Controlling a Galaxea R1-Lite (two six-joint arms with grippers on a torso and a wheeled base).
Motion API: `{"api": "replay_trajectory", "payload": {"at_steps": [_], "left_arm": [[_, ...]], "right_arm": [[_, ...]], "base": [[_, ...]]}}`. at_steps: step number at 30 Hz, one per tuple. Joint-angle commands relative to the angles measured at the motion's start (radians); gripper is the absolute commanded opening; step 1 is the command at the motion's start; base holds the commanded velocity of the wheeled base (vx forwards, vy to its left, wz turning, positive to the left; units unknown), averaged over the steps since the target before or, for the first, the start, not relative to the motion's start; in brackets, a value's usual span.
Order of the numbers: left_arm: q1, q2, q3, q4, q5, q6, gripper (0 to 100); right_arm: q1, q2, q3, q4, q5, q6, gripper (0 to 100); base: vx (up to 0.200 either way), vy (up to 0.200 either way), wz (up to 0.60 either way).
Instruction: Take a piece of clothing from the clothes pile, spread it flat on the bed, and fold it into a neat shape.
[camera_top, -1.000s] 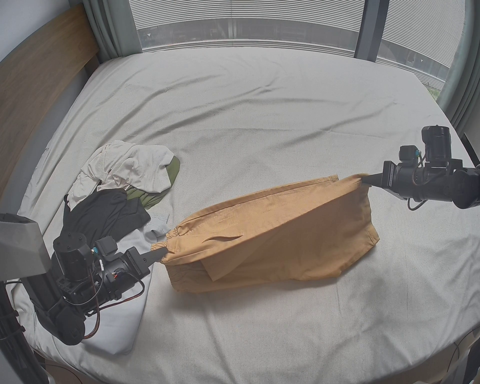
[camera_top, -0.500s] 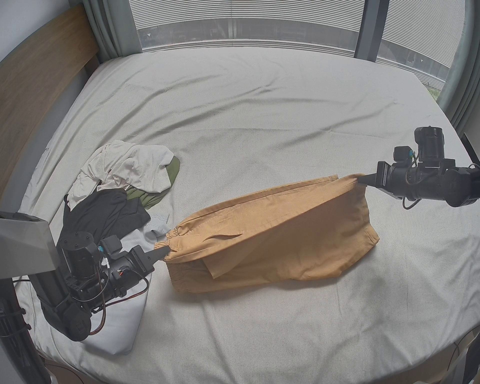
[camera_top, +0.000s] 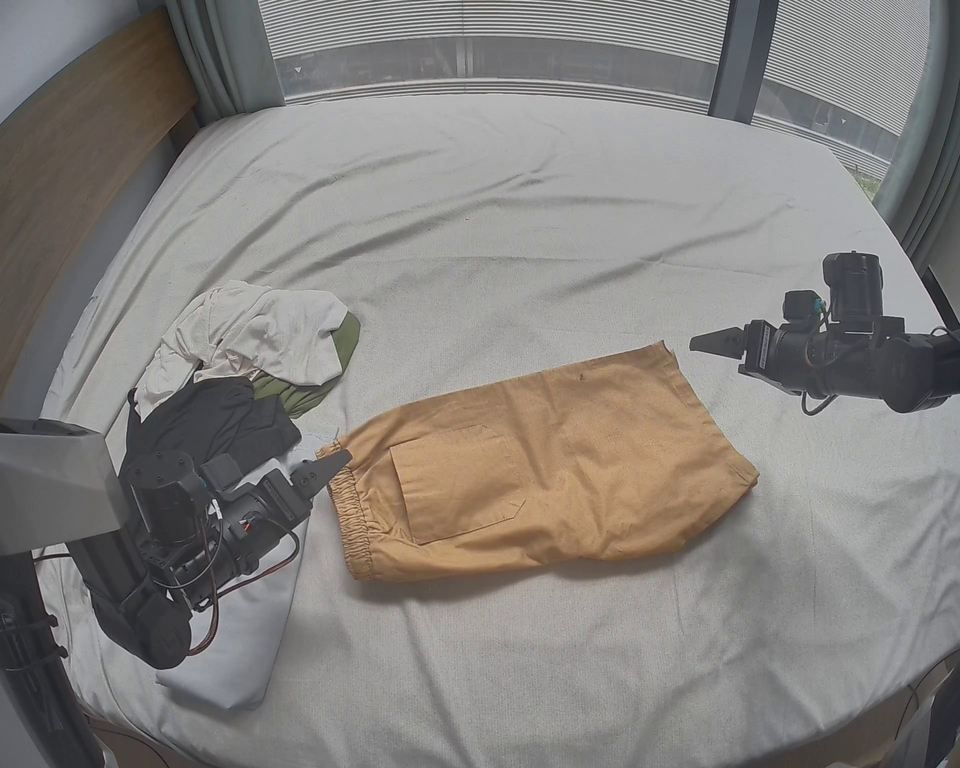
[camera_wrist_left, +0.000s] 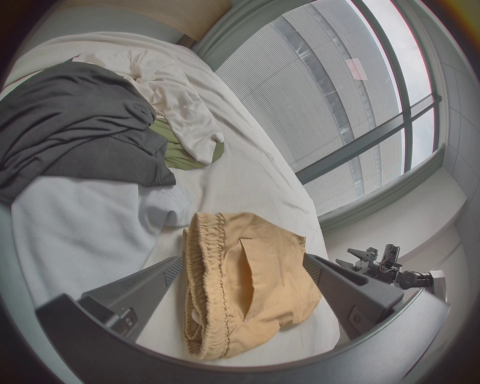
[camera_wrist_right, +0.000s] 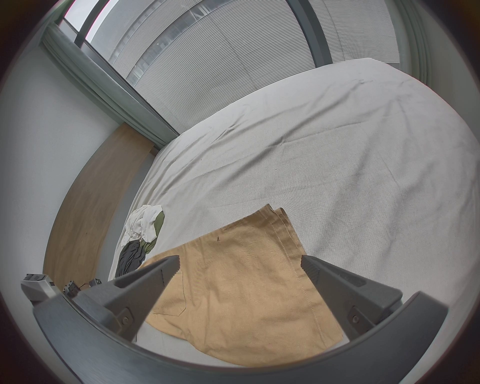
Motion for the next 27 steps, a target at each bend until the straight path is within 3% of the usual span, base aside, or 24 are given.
{"api": "replay_trajectory", "payload": {"at_steps": [1,7,13,17,27], "left_arm": [[-0.003,-0.003,0.0,0.0,0.002,-0.001,100],[-0.004,-0.014,0.012,0.0,0.001,-0.001,100],[-0.015,-0.076,0.072,-0.001,-0.05,0.002,100],[-0.041,-0.117,0.118,-0.001,-0.104,0.008,100],[-0.098,-0.117,0.159,-0.001,-0.11,0.054,100]], "right_arm": [[0.0,-0.023,0.025,-0.001,0.0,0.0,100],[0.01,-0.078,0.082,0.006,0.0,0.017,100],[0.019,-0.185,0.24,0.006,0.0,0.115,100],[0.011,-0.224,0.367,-0.001,0.001,0.123,100],[0.004,-0.227,0.493,-0.004,0.004,0.129,100]], "base": [[0.0,0.0,0.0],[0.0,0.0,0.0],[0.0,0.0,0.0],[0.0,0.0,0.0],[0.0,0.0,0.0]]}}
